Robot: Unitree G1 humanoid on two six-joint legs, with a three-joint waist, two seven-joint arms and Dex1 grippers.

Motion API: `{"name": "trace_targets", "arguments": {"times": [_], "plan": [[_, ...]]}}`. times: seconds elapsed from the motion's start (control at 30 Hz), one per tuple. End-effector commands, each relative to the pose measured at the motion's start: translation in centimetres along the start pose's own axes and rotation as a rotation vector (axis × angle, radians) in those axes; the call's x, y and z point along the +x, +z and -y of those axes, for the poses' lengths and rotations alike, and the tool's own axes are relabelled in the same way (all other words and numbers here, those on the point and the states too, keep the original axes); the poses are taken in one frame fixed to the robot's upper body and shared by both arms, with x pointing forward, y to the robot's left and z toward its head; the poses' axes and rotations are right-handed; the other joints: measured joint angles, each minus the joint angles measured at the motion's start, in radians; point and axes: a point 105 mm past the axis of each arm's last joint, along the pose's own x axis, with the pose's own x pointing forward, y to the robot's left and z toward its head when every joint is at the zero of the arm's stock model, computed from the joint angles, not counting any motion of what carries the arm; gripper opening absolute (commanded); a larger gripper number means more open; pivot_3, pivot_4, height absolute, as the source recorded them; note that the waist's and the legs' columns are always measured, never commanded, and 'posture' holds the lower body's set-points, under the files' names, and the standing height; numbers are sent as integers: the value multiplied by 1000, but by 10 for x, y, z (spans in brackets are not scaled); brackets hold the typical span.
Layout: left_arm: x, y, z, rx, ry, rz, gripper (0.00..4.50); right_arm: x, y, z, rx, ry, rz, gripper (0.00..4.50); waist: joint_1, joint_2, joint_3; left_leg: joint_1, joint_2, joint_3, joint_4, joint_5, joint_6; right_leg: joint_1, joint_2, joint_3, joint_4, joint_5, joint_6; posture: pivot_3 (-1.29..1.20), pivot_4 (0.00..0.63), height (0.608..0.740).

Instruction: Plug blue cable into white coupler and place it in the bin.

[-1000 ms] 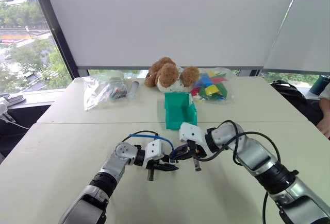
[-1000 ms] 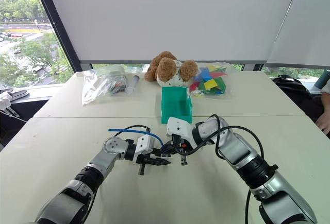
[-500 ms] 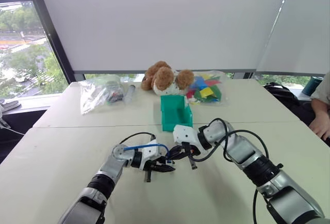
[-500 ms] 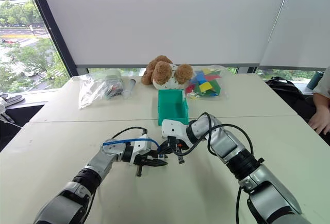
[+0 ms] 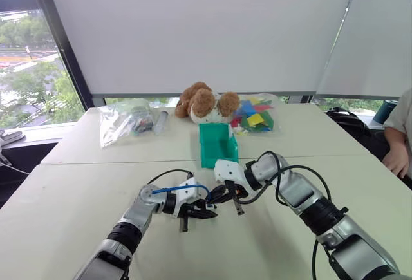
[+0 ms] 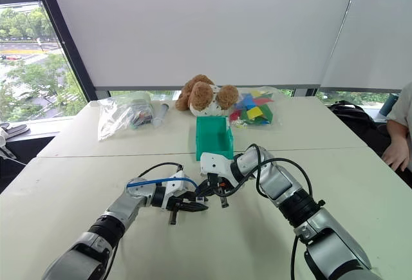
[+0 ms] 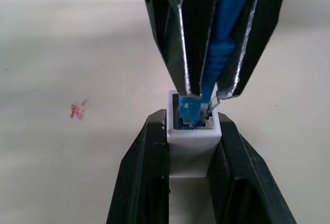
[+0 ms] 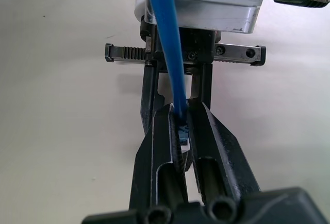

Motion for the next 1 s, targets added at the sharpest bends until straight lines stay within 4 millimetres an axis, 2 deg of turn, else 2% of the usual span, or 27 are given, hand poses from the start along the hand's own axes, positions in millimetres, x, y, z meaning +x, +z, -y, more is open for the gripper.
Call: {"name": "trace_targets", "arguments": {"times": [0.03,0.27,0.53,0.57,0.9,1.0], "plan": [[-5,13,-5,49,13,23,399,27,-45,-48,228,190,-98,0,0,0,0,1,0,0,-1,0,0,0,0,0,0,0,0,0,150,740],[-9,15,-7,38,30,31,399,23,-41,-48,223,183,-95,0,4,0,0,3,0,0,-10,0,0,-1,-1,0,-1,-2,-2,0,150,740],[-19,14,-7,47,45,11,4375,13,-24,-34,211,137,-47,0,4,1,0,6,0,0,-10,0,0,2,-1,0,-1,-2,-3,0,150,740],[-22,14,-7,48,48,10,4480,13,-23,-33,213,131,-41,0,4,1,1,6,0,0,-10,0,0,2,-1,0,-1,-2,-3,0,150,740],[-55,21,-14,33,171,27,4480,-6,-4,1,248,-11,54,0,3,2,3,3,0,0,-10,0,0,-2,-6,1,-1,-2,-4,0,150,740],[-73,24,-17,19,243,40,4480,-34,19,25,244,-113,151,0,3,3,7,-6,-1,-1,-10,1,-2,-11,-7,1,-1,-2,-4,0,150,740]]}}
